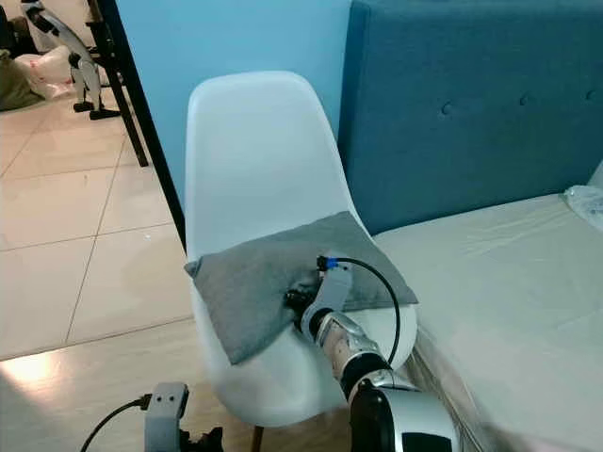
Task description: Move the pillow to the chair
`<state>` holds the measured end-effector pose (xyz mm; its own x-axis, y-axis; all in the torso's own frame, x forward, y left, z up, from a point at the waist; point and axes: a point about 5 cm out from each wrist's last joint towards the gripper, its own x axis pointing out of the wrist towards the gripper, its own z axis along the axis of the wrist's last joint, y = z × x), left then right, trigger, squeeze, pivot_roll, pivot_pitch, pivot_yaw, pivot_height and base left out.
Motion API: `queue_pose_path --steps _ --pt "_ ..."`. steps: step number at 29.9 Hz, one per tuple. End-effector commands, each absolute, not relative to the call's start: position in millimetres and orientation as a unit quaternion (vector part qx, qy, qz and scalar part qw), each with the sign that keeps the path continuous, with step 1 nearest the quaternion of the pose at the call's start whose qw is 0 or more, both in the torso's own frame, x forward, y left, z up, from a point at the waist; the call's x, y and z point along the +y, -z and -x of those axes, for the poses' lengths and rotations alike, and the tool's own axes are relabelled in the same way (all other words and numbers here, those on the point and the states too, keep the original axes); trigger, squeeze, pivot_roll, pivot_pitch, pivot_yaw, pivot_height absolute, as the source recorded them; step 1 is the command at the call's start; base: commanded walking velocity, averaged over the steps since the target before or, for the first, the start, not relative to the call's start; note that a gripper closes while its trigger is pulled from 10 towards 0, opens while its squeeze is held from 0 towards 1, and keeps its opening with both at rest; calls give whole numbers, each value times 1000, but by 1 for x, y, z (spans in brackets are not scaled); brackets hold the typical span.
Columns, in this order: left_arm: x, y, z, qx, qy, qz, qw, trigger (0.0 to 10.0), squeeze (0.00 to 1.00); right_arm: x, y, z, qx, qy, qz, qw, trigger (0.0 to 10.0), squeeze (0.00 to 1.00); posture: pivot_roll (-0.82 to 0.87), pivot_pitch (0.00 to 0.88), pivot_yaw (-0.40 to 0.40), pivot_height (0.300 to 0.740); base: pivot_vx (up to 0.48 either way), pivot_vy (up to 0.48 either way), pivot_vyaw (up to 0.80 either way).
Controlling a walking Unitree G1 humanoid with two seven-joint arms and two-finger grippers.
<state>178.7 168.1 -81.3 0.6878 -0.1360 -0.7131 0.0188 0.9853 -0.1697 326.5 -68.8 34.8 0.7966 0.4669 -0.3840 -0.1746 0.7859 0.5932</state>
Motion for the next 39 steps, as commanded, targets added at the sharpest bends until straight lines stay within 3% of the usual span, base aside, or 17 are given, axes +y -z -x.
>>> queue_pose_path --steps 1,5,9,22,25,27,30,31,32,36,39 --pt "158 102 -134 473 46 92 875 10000 0 -63 -33 -323 256 -184 -293 903 10000 1000 181 15 -80 541 0 0 0" --pt "159 100 -141 468 48 90 878 10000 0 -72 -18 -306 261 -235 -324 878 10000 1000 166 0 -71 541 0 0 0" --pt "159 99 -145 465 49 89 879 10000 0 -78 -18 -305 250 -253 -331 874 10000 1000 155 0 -66 541 0 0 0" --pt "163 94 -158 457 49 83 884 10000 0 -106 -57 -330 142 -318 -347 871 10000 1000 133 0 -61 541 0 0 0" --pt "163 94 -159 456 48 83 885 10000 0 -106 -58 -331 159 -335 -319 872 10000 1000 132 0 -64 541 0 0 0" --pt "164 93 -160 455 44 85 885 10000 0 -115 -45 -326 253 -332 -220 881 10000 1000 129 0 -68 541 0 0 0" --pt "164 93 -160 455 44 86 885 10000 0 -119 -44 -326 265 -326 -213 882 10000 1000 129 0 -68 541 0 0 0" --pt "164 93 -161 455 43 86 885 10000 0 -123 -45 -327 274 -329 -214 878 10000 949 130 0 -75 541 0 0 0" --pt "164 93 -161 454 42 87 886 10000 0 -128 -47 -327 283 -333 -211 874 10000 0 128 0 -75 541 0 0 0" --pt "166 93 -161 454 38 89 886 10000 0 -144 -50 -322 320 -373 -135 860 10000 0 123 0 -72 541 0 0 0" --pt "166 93 -162 453 38 87 886 10000 0 -148 -66 -324 283 -412 -129 857 10000 0 118 0 -67 541 0 0 0"
